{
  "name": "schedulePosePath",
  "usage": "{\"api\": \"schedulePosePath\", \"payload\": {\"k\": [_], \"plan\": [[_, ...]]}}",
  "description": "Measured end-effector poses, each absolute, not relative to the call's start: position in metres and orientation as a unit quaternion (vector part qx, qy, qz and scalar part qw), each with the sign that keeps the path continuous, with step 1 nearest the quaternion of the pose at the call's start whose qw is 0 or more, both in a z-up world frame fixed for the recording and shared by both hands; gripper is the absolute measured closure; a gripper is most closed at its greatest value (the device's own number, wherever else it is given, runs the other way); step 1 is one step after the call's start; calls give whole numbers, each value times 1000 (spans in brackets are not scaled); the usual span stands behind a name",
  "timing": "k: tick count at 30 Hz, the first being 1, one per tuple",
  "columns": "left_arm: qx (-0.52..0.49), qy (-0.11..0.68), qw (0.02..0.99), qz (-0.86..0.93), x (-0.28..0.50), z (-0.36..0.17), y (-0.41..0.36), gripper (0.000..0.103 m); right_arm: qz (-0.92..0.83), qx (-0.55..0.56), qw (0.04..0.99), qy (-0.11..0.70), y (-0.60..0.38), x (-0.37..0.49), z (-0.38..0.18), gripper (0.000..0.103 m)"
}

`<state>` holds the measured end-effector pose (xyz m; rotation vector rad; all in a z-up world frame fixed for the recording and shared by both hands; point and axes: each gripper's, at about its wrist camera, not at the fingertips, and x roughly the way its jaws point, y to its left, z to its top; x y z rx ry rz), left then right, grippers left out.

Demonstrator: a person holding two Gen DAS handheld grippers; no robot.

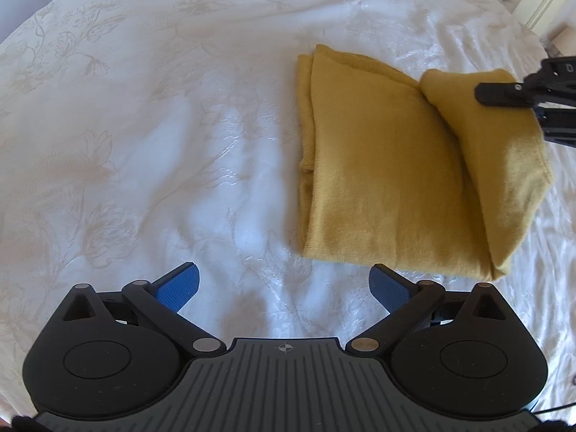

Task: Fold small clothes
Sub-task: 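Grasp the sweater's side edge with the right tool and fold it over, then release the right tool and pull both tools back from the bundle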

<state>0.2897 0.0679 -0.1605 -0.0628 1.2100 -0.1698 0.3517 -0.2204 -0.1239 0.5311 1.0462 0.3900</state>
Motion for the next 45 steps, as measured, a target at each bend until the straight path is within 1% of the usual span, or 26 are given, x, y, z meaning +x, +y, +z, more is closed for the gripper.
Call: {"api": "schedulePosePath", "payload": {"k": [8, 9, 10, 11, 12, 13, 17, 20, 21, 22, 23, 24, 27, 30, 32, 35, 38, 39, 40, 45], "plan": [[-27, 573, 816, -73, 277, -163, 98, 1, 177, 199, 810, 522, -142, 370, -148, 76], [-30, 575, 815, -71, 276, -164, 101, 1, 170, 194, 809, 528, -137, 372, -151, 74], [-33, 576, 814, -70, 275, -165, 104, 1, 167, 191, 807, 533, -132, 374, -155, 70], [-35, 577, 813, -69, 275, -165, 105, 1, 168, 191, 804, 537, -128, 376, -158, 68], [-35, 578, 812, -70, 274, -166, 107, 1, 176, 195, 801, 539, -125, 376, -161, 63], [-36, 578, 812, -71, 273, -166, 108, 1, 190, 201, 798, 535, -122, 375, -161, 61], [-32, 577, 812, -80, 273, -164, 108, 1, 235, 242, 801, 495, -123, 367, -148, 61], [-25, 571, 815, -92, 277, -158, 104, 1, 228, 243, 816, 473, -135, 357, -134, 61], [-22, 567, 818, -98, 280, -156, 100, 1, 220, 241, 821, 469, -142, 354, -131, 58], [-19, 563, 820, -104, 284, -153, 97, 1, 210, 240, 825, 466, -148, 350, -129, 54], [-16, 559, 822, -109, 287, -151, 94, 1, 200, 237, 830, 464, -156, 345, -128, 51], [-12, 554, 825, -115, 293, -147, 89, 1, 189, 235, 834, 462, -163, 342, -128, 49], [-2, 540, 832, -129, 313, -143, 75, 1, 151, 234, 842, 463, -183, 328, -130, 47], [3, 522, 841, -141, 334, -135, 58, 1, 111, 224, 848, 467, -202, 312, -138, 34], [12, 510, 848, -146, 350, -133, 48, 1, 91, 227, 845, 475, -211, 304, -146, 33], [30, 496, 855, -147, 375, -134, 31, 1, 72, 227, 843, 483, -221, 299, -153, 30], [45, 489, 859, -147, 398, -142, 18, 1, 71, 213, 850, 477, -223, 299, -155, 29], [47, 488, 859, -147, 405, -146, 14, 1, 75, 208, 853, 473, -223, 302, -154, 26], [49, 492, 857, -147, 413, -151, 12, 1, 81, 204, 855, 469, -222, 305, -154, 24], [56, 528, 837, -134, 455, -187, 4, 1, 116, 174, 862, 462, -210, 327, -154, 23]]}}
